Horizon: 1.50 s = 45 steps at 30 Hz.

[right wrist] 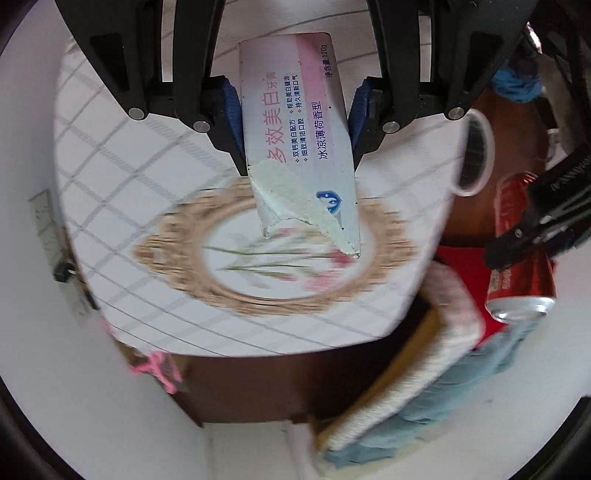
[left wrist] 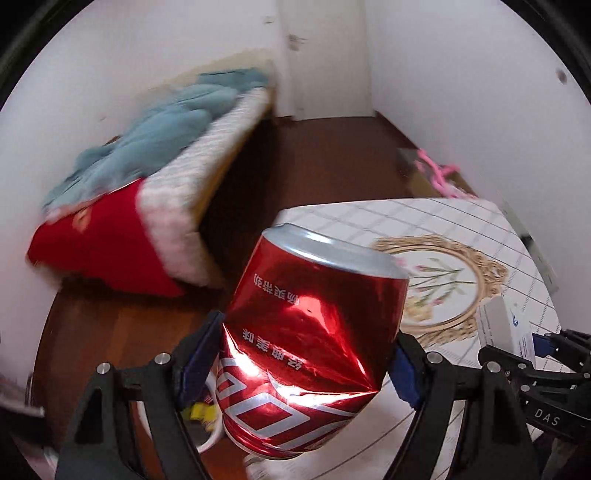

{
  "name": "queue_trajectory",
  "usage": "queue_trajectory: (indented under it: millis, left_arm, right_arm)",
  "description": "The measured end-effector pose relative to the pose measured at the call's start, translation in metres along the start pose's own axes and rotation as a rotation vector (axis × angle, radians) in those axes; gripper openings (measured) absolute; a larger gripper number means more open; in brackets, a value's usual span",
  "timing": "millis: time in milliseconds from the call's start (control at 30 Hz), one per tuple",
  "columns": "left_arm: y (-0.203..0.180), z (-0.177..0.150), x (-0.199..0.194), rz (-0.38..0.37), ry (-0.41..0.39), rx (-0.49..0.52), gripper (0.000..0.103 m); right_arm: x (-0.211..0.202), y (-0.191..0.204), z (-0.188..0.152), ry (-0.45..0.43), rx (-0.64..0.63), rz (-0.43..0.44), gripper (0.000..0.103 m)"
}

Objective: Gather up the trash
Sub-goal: 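Carry the cola can and toothpaste box over the white bin, then open both tools to drop the can and box into the bin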

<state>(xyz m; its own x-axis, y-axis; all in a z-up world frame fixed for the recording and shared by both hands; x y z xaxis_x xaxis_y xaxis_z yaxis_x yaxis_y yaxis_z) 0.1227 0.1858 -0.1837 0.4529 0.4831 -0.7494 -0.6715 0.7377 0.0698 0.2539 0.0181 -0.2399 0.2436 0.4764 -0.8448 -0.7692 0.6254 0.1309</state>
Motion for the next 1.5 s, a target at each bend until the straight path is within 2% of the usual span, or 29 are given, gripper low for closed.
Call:
queue_trajectory:
  millis: [133,300,500,633,833,933,1033,1167,1200,1300,1333,1367,1433,1500]
  left_arm:
    - [0.085,-0.023,-0.031,0.087,0.0,-0.078,0.079]
    - [0.168,-0.055,-0.038,0.167,0.037,-0.182,0.079]
    - [0.246,-0.092,-0.006,0.207,0.125,-0.299,0.079]
    - [0.285,-0.117,0.03,0.187,0.202,-0.392,0.079]
    - [0.322,-0.148,0.103,0.085,0.354,-0.504,0.08]
    - [0.327,-0.161,0.132,0.059,0.421,-0.527,0.08]
    - [0.338,-0.177,0.159,0.004,0.492,-0.605,0.081]
    - [0.345,-0.185,0.173,-0.009,0.533,-0.664,0.083]
    - [0.348,-0.187,0.173,-0.009,0.539,-0.685,0.09]
    - [0.355,-0.192,0.167,0.014,0.539,-0.713,0.098]
    - [0.356,-0.194,0.164,0.021,0.535,-0.714,0.098]
    - [0.358,-0.196,0.162,0.028,0.534,-0.715,0.099]
    - [0.362,-0.201,0.152,0.058,0.525,-0.714,0.099]
    - [0.364,-0.206,0.143,0.091,0.518,-0.713,0.1]
  right_arm:
    - [-0.009,0.083,-0.005,-0.013,-0.047,0.093,0.05]
    - [0.003,0.183,-0.015,0.026,-0.116,0.195,0.05]
    - [0.054,0.274,-0.026,0.115,-0.208,0.237,0.05]
    - [0.107,0.318,-0.034,0.195,-0.266,0.232,0.05]
    - [0.181,0.359,-0.041,0.337,-0.313,0.229,0.05]
    - [0.216,0.37,-0.043,0.401,-0.31,0.227,0.05]
    - [0.248,0.381,-0.047,0.456,-0.303,0.23,0.05]
    - [0.283,0.389,-0.051,0.511,-0.313,0.218,0.051]
    - [0.291,0.391,-0.05,0.523,-0.314,0.219,0.052]
    - [0.309,0.394,-0.05,0.553,-0.302,0.218,0.052]
    - [0.313,0.393,-0.049,0.558,-0.297,0.219,0.057]
    - [0.317,0.393,-0.048,0.56,-0.286,0.222,0.072]
    - [0.318,0.39,-0.045,0.552,-0.275,0.226,0.086]
    - [0.313,0.389,-0.043,0.536,-0.275,0.229,0.09]
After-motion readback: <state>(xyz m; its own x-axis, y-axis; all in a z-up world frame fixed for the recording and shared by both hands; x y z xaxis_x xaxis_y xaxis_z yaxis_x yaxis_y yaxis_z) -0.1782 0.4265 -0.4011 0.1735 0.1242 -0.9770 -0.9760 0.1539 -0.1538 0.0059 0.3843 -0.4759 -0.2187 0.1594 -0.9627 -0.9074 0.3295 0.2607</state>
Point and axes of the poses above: each gripper's, at about its wrist camera, not at the fingertips, and x roughly the way its jaws point, y to its left, z to its top, the point moved 7 cm from there along x, roughly the way its jaws point, and after that the axes turned 3 degrees about -x, right-handed, at the moved point
